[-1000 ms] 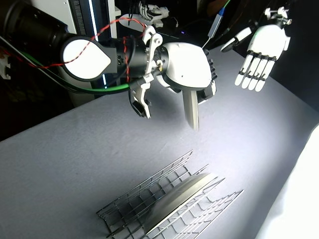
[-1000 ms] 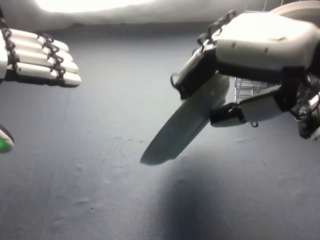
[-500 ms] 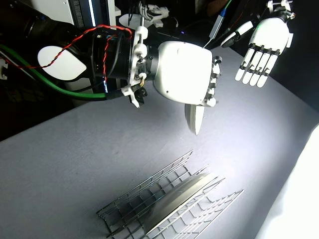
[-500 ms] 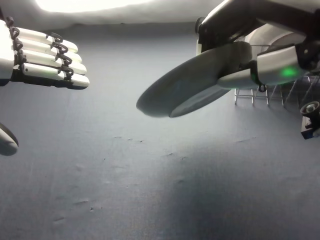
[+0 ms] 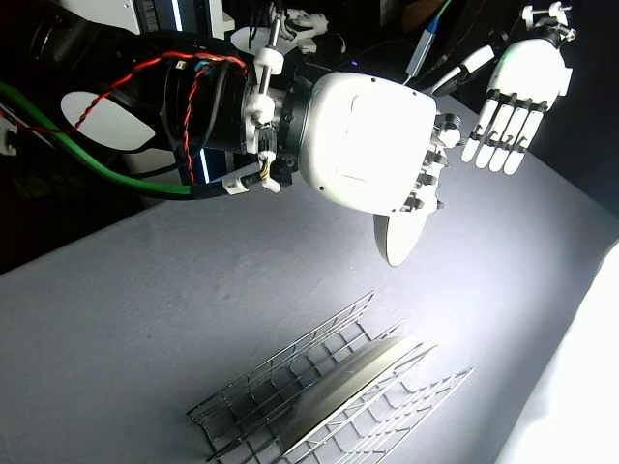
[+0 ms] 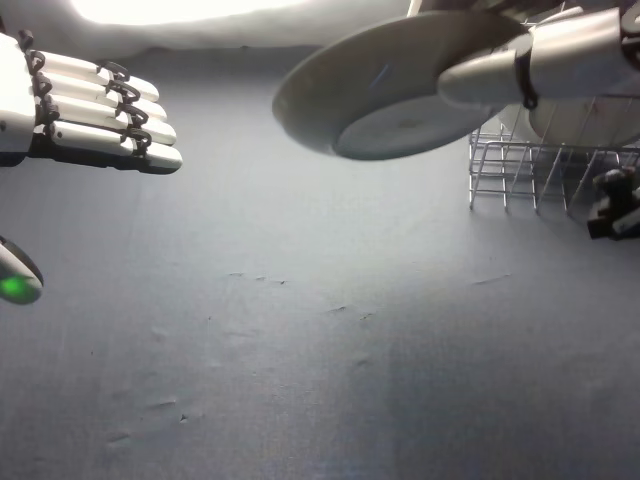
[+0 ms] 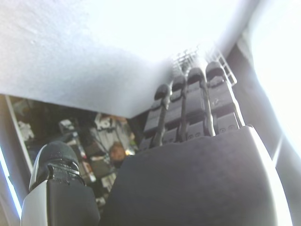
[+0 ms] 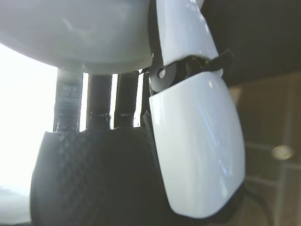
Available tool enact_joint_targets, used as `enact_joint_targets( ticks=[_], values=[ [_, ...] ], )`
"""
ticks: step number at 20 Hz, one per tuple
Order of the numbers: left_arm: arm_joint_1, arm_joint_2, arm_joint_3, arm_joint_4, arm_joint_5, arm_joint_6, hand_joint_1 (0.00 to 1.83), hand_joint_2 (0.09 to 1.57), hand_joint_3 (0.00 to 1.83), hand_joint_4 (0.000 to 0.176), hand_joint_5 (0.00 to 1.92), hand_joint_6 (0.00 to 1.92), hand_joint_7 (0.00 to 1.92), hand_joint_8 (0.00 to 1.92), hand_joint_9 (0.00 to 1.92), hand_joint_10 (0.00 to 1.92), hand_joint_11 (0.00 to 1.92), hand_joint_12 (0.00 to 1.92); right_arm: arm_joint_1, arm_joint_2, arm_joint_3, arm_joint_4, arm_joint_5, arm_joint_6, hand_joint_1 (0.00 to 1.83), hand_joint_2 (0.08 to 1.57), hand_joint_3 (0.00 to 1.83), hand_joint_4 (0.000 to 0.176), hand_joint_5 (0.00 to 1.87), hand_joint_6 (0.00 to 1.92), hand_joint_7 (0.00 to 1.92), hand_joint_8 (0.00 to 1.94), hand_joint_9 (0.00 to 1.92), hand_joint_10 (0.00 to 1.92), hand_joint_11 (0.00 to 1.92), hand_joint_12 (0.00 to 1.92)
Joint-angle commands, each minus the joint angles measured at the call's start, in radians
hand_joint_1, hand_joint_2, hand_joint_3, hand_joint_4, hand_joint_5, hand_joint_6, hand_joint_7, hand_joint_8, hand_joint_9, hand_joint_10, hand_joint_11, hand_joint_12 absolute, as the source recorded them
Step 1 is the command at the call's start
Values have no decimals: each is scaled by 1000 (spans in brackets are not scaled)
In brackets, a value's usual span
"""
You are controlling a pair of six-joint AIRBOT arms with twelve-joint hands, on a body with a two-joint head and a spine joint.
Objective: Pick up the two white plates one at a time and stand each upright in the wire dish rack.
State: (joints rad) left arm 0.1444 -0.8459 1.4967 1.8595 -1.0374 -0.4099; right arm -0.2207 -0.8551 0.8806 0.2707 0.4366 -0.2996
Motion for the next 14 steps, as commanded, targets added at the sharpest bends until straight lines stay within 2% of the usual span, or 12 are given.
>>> enact_joint_targets(
  ticks=[1,3,4,6,7,8,9,12,13,14],
  values=[
    [-9,9,8,-74,-5,-2,0,1007,14,0,0,0,0,0,0,0,0,0,23,10,-3,24,152,23,1390,1069,0,0,1024,827,1066,798,1024,1085,840,1126],
    [-7,2,18,-78,-8,-2,0,995,6,0,0,0,0,0,0,0,0,0,23,18,-3,66,157,24,1391,1067,1,0,997,849,1074,791,1045,1061,846,1115],
    [-6,0,23,-81,-8,-2,0,970,0,0,0,0,0,0,0,0,0,0,23,21,-3,81,158,24,1385,1093,0,0,908,959,1026,894,1014,1113,812,1160],
    [-5,-7,33,-86,-8,-2,0,973,0,0,7,3,9,4,0,0,0,0,23,33,-3,95,160,24,1385,1096,1,0,883,1003,1015,904,1023,1097,819,1157],
    [-4,-9,33,-88,-8,-2,0,966,0,0,5,2,12,4,0,0,0,0,23,39,-3,103,160,24,1382,1106,0,0,848,1046,980,968,1033,1079,830,1141],
    [-2,-11,32,-89,-8,-2,0,966,0,0,10,4,19,7,0,0,0,0,23,47,-2,115,160,23,1377,1122,3,0,825,1085,937,1044,991,1140,790,1171],
    [-1,-11,31,-90,-8,-2,0,967,0,0,6,2,13,3,0,0,0,0,22,54,-2,115,160,23,1377,1123,0,0,833,1083,941,1033,985,1146,779,1182],
    [6,-13,29,-92,-8,-2,0,988,5,0,0,0,0,0,0,0,0,0,19,79,-1,116,159,24,1386,1086,0,0,957,912,1008,904,1027,1088,824,1129],
    [10,-14,29,-95,-8,-2,0,988,5,0,0,0,0,0,0,0,0,0,15,88,-1,116,159,23,1386,1086,0,0,957,912,1008,904,1027,1088,824,1129],
    [14,-17,29,-98,-7,-2,0,980,1,0,0,0,0,0,0,0,0,0,12,98,0,116,158,23,1382,1104,0,0,905,969,958,987,1013,1126,803,1177]
  ],
)
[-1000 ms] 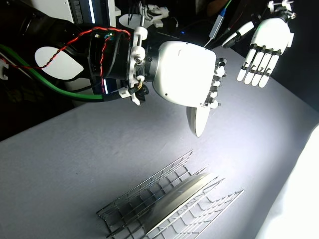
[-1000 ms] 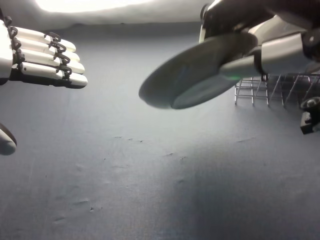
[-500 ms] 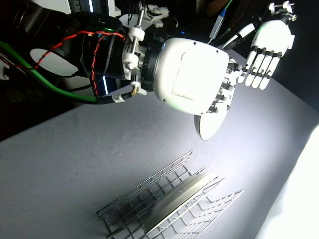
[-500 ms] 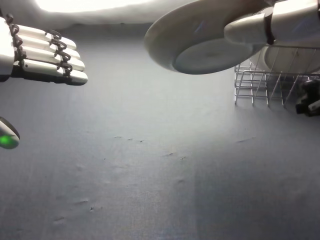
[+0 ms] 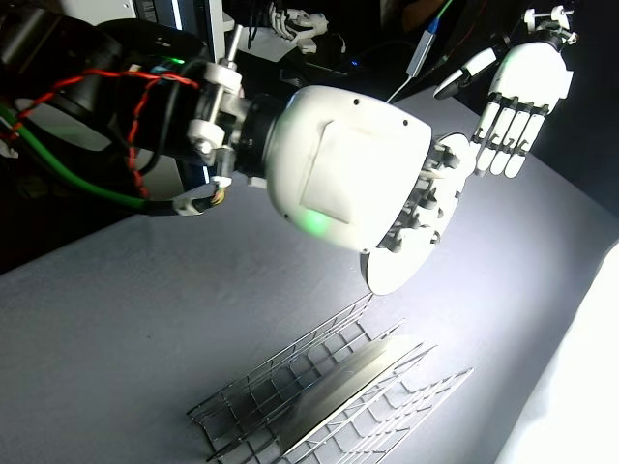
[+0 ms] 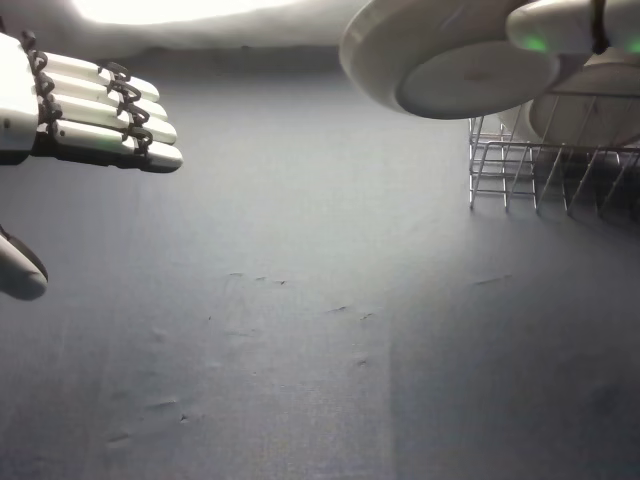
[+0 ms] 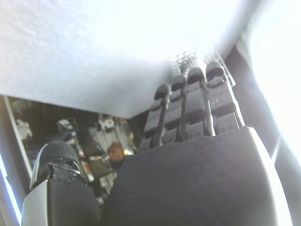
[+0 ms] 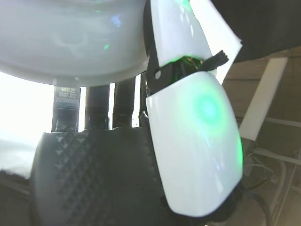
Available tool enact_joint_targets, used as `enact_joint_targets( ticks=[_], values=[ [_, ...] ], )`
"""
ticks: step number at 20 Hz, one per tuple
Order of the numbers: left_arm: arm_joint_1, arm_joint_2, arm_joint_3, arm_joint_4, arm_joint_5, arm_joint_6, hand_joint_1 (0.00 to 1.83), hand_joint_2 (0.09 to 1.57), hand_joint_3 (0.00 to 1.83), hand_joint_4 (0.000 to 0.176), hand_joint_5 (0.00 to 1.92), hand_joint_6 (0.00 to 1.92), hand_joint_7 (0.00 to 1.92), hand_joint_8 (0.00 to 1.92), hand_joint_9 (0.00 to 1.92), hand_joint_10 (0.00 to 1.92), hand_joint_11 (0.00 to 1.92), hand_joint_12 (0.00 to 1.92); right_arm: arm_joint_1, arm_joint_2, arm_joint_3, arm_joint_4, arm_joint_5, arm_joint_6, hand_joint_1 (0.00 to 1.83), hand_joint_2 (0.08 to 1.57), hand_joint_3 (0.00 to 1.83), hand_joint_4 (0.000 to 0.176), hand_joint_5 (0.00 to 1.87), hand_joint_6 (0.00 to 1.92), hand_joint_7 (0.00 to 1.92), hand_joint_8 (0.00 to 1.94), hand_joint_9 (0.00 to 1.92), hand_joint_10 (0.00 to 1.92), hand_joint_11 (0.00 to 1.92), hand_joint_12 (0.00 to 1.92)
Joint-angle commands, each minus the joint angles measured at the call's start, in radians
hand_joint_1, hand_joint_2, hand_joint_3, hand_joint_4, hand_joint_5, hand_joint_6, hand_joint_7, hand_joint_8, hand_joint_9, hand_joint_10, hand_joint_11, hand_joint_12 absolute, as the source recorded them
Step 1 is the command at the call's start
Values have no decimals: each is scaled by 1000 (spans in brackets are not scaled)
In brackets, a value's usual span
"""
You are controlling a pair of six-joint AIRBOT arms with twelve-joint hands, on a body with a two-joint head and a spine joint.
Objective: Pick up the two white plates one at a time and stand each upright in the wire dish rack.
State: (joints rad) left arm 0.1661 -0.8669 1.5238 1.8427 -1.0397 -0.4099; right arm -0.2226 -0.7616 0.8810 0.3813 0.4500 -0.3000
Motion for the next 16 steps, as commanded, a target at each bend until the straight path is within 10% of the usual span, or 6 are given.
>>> enact_joint_targets(
  ticks=[1,10,16],
  values=[
    [-5,2,1,-85,-5,-2,0,972,0,0,0,0,0,0,0,0,0,0,5,15,2,5,145,23,1380,1111,1,0,883,995,940,1018,1005,1144,786,1203],
    [8,-6,1,-96,-5,-2,0,971,0,0,0,0,0,0,0,0,0,0,-59,34,54,4,154,18,1370,1148,2,0,722,1176,907,1111,971,1176,775,1228],
    [10,-12,1,-98,-4,-2,0,983,3,0,0,0,0,0,0,0,0,0,-137,33,96,-41,189,13,1383,1094,0,0,951,942,979,957,1011,1094,815,1166]
  ],
)
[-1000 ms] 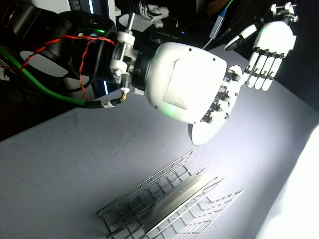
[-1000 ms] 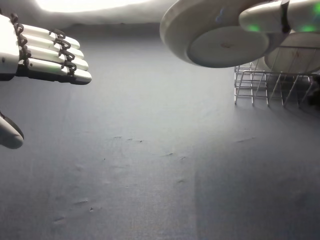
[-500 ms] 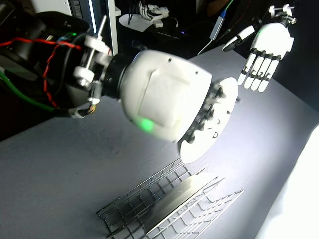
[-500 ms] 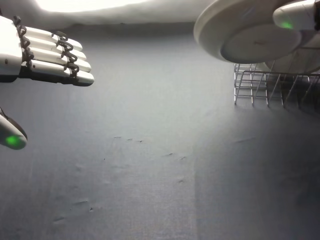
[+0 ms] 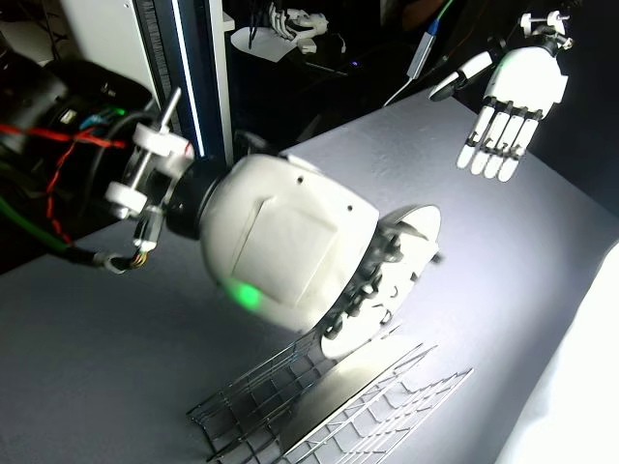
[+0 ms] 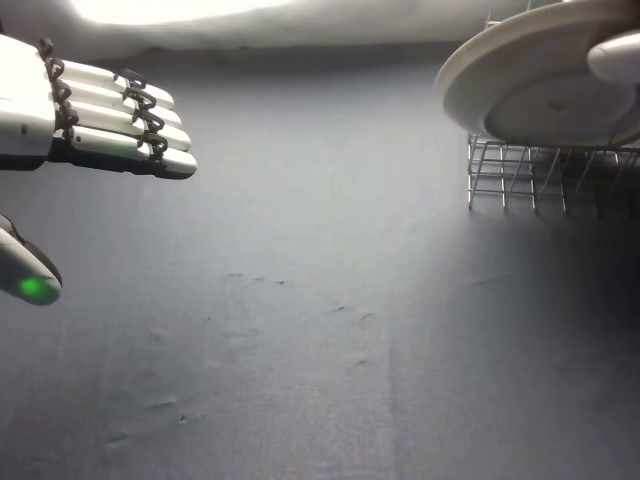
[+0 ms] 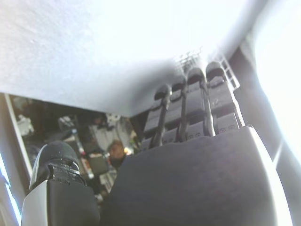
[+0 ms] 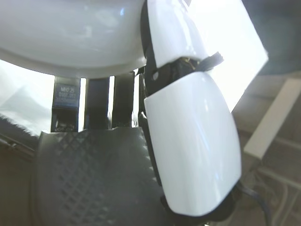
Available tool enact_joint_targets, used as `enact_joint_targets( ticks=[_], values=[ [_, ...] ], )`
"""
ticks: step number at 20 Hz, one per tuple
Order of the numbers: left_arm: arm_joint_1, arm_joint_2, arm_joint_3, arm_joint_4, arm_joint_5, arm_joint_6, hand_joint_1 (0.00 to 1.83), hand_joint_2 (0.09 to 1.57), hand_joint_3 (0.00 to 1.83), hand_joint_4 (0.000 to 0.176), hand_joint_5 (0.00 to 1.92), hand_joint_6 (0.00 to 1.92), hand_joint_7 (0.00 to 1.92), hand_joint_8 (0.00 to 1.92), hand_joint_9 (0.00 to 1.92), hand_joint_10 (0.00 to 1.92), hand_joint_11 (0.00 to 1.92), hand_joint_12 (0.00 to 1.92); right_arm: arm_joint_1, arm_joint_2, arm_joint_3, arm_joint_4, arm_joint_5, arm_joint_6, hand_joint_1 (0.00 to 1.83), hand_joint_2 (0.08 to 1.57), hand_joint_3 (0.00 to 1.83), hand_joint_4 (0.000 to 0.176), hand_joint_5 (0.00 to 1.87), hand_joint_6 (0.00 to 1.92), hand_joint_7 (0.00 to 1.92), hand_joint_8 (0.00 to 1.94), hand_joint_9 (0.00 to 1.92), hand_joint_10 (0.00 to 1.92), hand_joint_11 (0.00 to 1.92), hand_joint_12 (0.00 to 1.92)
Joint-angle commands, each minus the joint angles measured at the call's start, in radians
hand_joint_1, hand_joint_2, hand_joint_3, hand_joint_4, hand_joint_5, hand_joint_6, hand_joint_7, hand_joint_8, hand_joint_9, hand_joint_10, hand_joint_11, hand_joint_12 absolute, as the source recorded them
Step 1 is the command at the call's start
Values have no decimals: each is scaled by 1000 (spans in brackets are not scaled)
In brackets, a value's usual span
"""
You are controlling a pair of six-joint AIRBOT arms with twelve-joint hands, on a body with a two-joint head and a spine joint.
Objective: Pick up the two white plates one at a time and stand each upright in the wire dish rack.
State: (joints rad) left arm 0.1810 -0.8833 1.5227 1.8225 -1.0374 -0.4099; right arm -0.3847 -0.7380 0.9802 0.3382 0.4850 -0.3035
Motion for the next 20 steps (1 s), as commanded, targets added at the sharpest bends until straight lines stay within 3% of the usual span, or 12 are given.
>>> enact_joint_targets(
  ticks=[1,4,11,20],
  values=[
    [-5,4,0,-78,-7,-2,0,989,5,0,0,0,0,0,0,0,0,0,4,4,10,-14,166,13,1384,1095,1,0,918,980,992,949,1014,1081,814,1135],
    [-3,4,-2,-78,-7,-2,0,977,0,0,0,0,0,0,0,0,0,0,-26,-1,27,-38,179,6,1378,1123,1,0,808,1095,946,1040,997,1128,781,1183],
    [-2,3,-10,-78,-5,-2,0,979,0,0,0,0,1,0,0,0,0,0,-113,-27,84,-125,255,-3,1377,1118,1,0,848,1076,935,1058,993,1111,770,1205],
    [2,3,-19,-78,-5,-2,0,960,0,0,0,0,0,0,0,0,0,0,-125,-50,133,-190,291,-26,1373,1134,0,0,817,1085,901,1110,973,1174,738,1256]
  ],
)
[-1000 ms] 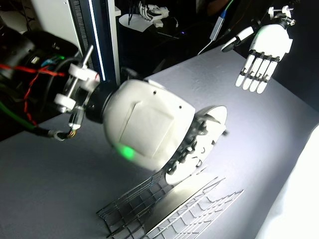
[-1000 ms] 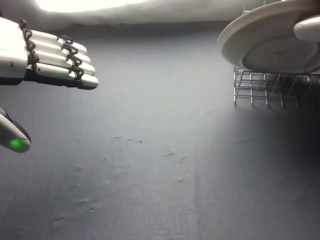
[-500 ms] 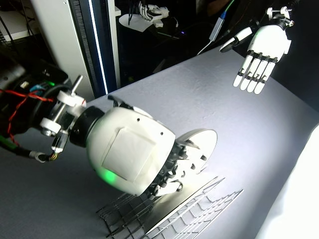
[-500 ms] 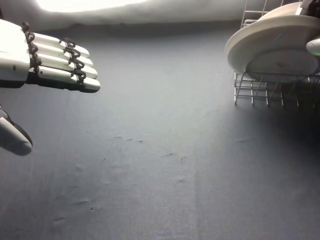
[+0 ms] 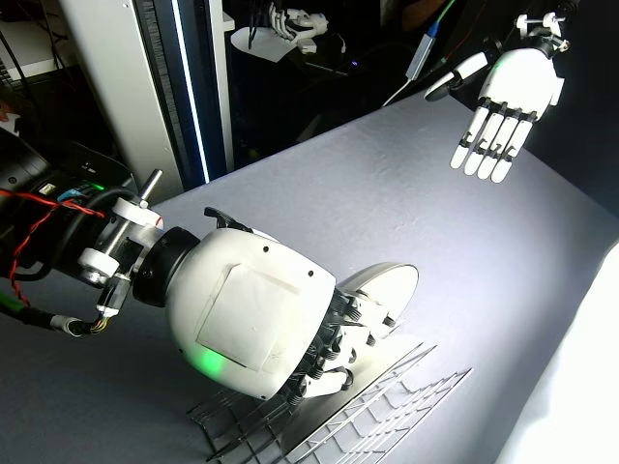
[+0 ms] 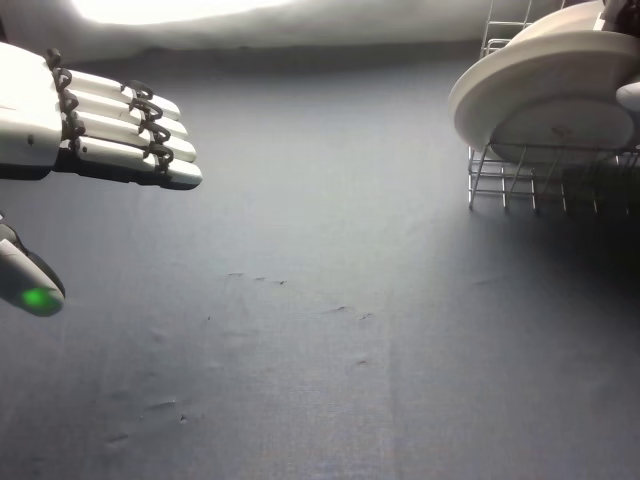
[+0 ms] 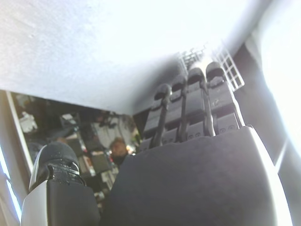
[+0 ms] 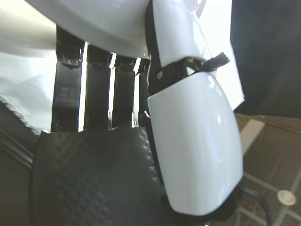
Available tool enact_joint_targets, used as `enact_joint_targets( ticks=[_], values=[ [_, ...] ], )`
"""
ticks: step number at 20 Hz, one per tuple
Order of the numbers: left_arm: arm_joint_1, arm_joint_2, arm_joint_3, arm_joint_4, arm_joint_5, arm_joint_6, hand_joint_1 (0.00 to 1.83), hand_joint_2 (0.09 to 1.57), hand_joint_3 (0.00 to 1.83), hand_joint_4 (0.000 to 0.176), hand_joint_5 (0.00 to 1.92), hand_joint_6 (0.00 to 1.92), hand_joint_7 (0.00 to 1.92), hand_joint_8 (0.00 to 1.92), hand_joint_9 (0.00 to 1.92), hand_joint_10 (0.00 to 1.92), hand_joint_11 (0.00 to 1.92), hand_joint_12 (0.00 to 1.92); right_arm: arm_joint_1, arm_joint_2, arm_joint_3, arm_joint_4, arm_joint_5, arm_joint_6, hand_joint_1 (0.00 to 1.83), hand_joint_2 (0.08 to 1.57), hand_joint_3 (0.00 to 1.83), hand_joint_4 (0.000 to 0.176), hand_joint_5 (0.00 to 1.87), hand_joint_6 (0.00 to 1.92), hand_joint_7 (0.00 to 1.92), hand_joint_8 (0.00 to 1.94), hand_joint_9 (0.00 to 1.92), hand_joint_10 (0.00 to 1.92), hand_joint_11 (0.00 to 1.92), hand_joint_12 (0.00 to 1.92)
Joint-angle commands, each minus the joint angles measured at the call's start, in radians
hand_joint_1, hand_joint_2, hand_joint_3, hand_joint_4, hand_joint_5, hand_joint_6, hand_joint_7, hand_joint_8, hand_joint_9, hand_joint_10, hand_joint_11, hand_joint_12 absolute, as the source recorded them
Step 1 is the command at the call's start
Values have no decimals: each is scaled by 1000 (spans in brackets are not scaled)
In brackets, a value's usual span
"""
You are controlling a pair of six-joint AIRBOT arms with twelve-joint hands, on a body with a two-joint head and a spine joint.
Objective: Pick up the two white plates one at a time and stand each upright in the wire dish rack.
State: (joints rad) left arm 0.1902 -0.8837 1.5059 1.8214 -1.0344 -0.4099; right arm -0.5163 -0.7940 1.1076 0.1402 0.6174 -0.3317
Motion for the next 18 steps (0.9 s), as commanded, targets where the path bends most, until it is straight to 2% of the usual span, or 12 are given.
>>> enact_joint_targets(
  ticks=[1,5,8,9,10,11,12,13,15,18],
  values=[
    [-7,3,-2,-77,-8,-2,0,965,0,0,0,0,0,0,0,0,0,0,5,5,10,4,164,-2,1375,1131,0,0,811,1075,920,1095,978,1163,752,1252],
    [-6,3,-3,-77,-8,-2,0,975,1,0,0,0,0,0,0,0,0,0,2,2,15,-26,179,-10,1379,1108,0,0,930,972,946,1041,970,1130,747,1226],
    [-5,3,-5,-78,-8,-2,0,989,7,0,0,0,0,0,0,0,0,0,3,1,15,-40,186,-15,1366,1139,2,0,889,1107,934,1048,825,1261,642,1266],
    [-4,3,-6,-78,-8,-2,0,978,1,0,0,0,0,0,0,0,0,0,2,1,16,-40,186,-15,1230,1161,3,0,842,1193,921,1087,769,801,577,1257],
    [-4,3,-7,-78,-8,-2,0,975,0,0,0,0,6,2,0,0,0,0,1,2,17,-40,186,-14,1197,1176,0,15,826,1228,895,1123,791,544,520,1279],
    [-3,3,-7,-78,-8,-2,0,969,0,0,0,0,0,0,0,0,0,0,1,2,20,-40,187,-14,1139,1196,1,0,802,1243,777,589,753,420,405,1297],
    [-3,3,-7,-78,-8,-2,0,972,0,0,0,0,2,1,0,0,0,0,1,2,25,-40,191,-14,1242,1140,0,0,693,642,766,339,729,339,351,1283],
    [-2,3,-7,-78,-8,-2,0,969,0,0,0,0,0,0,0,0,0,0,1,2,29,-40,195,-13,1268,1107,0,0,727,328,790,176,729,265,323,1250],
    [-2,4,-7,-78,-8,-2,0,974,0,0,0,0,0,0,0,0,0,0,1,8,32,-40,201,-11,1252,1111,0,0,749,92,787,37,727,158,278,1245],
    [-1,4,-7,-78,-8,-2,0,971,0,0,0,0,0,0,0,0,0,0,1,13,31,-40,206,-7,1249,1104,0,0,753,47,780,13,707,114,233,1259]
  ],
)
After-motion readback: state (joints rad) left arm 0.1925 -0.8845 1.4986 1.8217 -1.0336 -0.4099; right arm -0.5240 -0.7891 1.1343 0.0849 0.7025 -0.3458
